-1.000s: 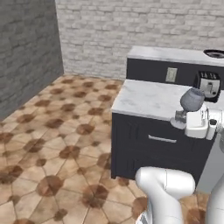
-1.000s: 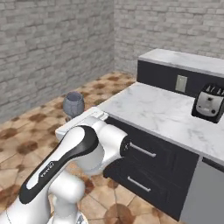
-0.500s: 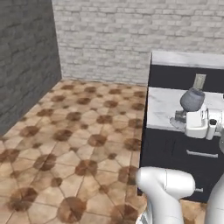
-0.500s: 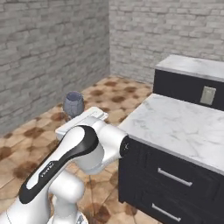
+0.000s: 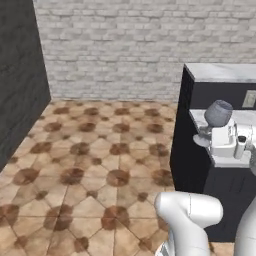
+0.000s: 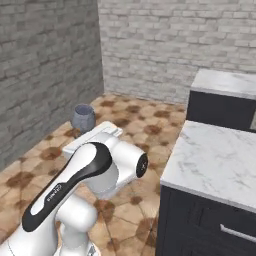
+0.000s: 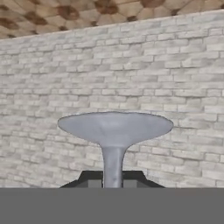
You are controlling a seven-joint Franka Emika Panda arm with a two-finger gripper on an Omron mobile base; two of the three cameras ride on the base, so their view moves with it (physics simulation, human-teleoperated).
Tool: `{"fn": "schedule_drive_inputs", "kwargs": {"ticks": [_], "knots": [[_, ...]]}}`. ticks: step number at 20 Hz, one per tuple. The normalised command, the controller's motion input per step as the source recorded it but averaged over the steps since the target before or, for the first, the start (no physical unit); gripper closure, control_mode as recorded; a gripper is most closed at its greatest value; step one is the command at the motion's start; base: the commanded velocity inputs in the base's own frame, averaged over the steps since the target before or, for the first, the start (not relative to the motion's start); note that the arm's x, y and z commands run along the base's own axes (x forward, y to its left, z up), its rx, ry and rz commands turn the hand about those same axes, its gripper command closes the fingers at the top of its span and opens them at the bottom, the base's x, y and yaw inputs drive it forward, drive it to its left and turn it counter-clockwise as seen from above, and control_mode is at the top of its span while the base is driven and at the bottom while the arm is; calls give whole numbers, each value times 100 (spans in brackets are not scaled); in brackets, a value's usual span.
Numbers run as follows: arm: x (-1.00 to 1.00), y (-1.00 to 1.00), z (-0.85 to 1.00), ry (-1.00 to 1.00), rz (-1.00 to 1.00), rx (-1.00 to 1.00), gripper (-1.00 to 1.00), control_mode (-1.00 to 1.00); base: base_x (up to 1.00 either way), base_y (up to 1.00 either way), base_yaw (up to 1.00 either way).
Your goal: Retrieve the wine glasses from the counter and place one next to each plate.
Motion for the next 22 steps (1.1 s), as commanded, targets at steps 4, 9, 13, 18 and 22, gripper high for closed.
{"fn": "schedule_drive_inputs", "kwargs": {"ticks": [4, 9, 13, 18, 22], "knots": [[0, 0, 0, 0, 0, 0, 100, 100, 100, 86, -63], [0, 0, 0, 0, 0, 0, 100, 100, 92, 66, -77], [0, 0, 0, 0, 0, 0, 100, 100, 68, 58, -83], [0, 0, 0, 0, 0, 0, 100, 100, 100, 93, -63], [0, 0, 0, 0, 0, 0, 100, 100, 100, 91, -65]]}}
